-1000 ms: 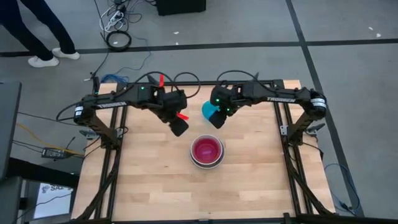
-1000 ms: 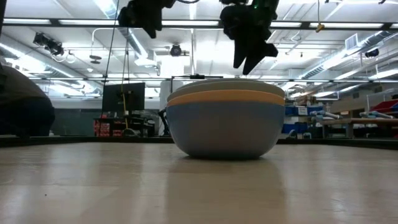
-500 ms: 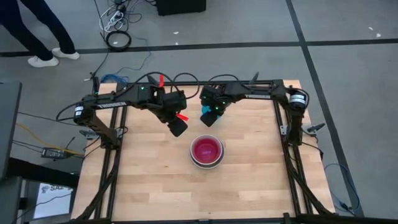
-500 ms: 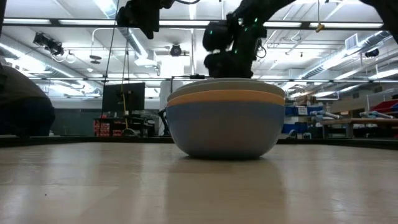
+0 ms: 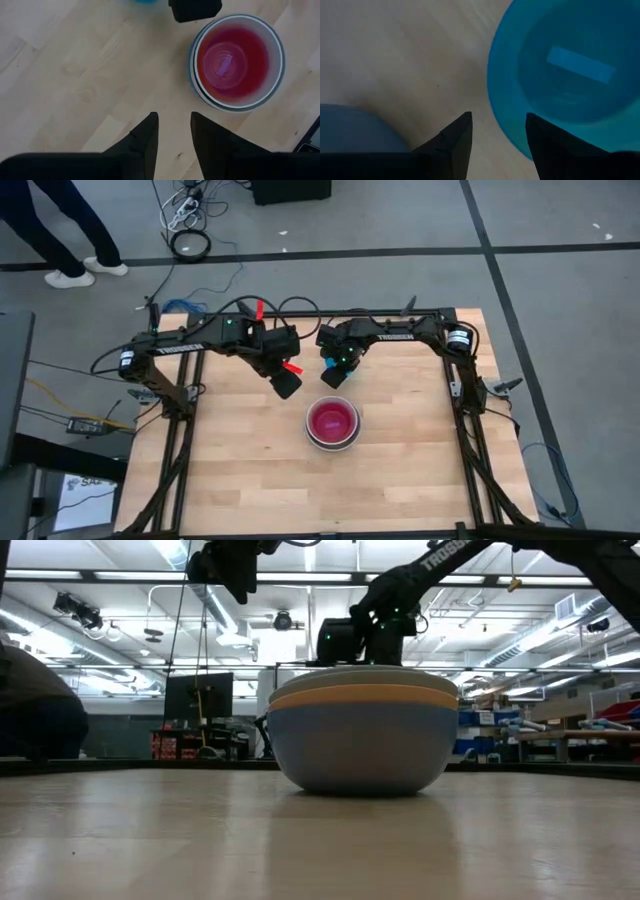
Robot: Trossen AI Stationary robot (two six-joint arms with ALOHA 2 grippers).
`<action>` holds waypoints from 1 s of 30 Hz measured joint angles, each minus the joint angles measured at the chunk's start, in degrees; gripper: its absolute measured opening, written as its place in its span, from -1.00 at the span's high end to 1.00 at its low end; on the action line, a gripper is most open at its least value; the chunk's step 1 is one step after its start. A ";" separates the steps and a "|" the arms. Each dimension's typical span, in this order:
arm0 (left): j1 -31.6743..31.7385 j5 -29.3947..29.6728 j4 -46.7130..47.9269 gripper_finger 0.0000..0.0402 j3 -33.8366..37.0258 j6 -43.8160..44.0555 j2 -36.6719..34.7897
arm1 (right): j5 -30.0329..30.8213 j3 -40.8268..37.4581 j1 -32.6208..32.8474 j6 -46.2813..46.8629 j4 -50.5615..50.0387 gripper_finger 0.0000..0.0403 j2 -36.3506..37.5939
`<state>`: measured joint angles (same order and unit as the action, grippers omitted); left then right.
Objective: Nest bowls inside each other
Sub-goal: Stack the light blue bowl on top of the purple bowl
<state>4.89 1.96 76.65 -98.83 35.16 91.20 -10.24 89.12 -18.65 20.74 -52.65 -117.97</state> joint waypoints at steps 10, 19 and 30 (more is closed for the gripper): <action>0.00 1.22 -0.01 0.39 0.00 -0.03 0.02 | 1.24 0.44 -0.92 -2.01 -0.95 0.91 1.09; 0.00 3.11 -0.02 0.39 0.03 -0.42 0.02 | 4.55 7.58 -0.21 -5.37 -8.33 0.99 5.70; 0.00 6.33 1.09 0.39 0.17 -1.85 0.02 | -0.98 13.11 12.71 -1.00 -11.62 1.00 17.71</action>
<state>4.89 8.28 77.75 -98.65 33.31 91.22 -11.22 102.24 -5.94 19.74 -64.27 -100.26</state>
